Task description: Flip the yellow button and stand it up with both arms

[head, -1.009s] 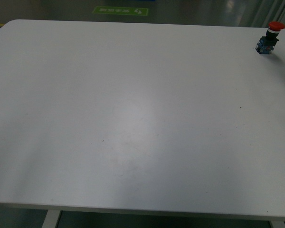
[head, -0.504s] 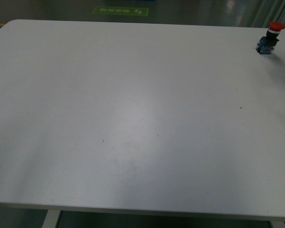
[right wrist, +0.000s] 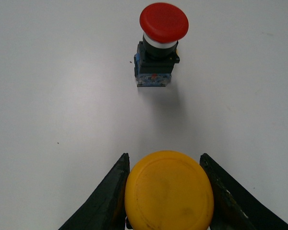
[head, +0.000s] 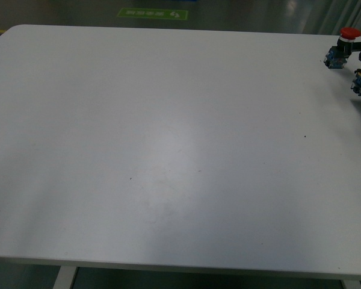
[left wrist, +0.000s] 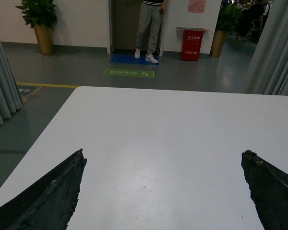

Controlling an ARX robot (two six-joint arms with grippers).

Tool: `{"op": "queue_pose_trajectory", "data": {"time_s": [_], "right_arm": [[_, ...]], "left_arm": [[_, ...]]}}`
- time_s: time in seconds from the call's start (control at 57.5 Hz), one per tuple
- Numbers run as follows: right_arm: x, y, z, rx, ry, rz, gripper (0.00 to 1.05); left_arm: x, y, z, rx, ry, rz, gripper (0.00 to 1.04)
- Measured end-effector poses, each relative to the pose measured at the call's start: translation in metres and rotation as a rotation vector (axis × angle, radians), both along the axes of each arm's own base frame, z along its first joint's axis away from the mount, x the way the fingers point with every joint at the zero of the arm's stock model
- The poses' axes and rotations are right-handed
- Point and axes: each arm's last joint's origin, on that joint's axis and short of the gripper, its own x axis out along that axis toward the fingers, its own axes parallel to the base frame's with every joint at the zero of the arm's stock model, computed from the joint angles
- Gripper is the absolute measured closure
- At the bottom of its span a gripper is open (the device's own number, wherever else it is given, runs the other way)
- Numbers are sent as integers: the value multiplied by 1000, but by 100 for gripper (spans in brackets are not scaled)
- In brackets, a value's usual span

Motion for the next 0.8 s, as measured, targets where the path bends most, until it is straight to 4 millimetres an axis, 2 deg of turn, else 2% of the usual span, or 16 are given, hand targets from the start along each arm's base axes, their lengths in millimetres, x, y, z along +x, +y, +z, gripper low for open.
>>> {"op": "queue_pose_trajectory", "data": {"time_s": [0.313, 0.8], "right_arm": [[2, 0, -12, 14, 24, -7, 68], [3, -1, -11, 13, 13, -9, 68]], "left_arm": [[0, 0, 0, 0, 0, 0, 7], [0, 0, 0, 0, 0, 0, 7]]}}
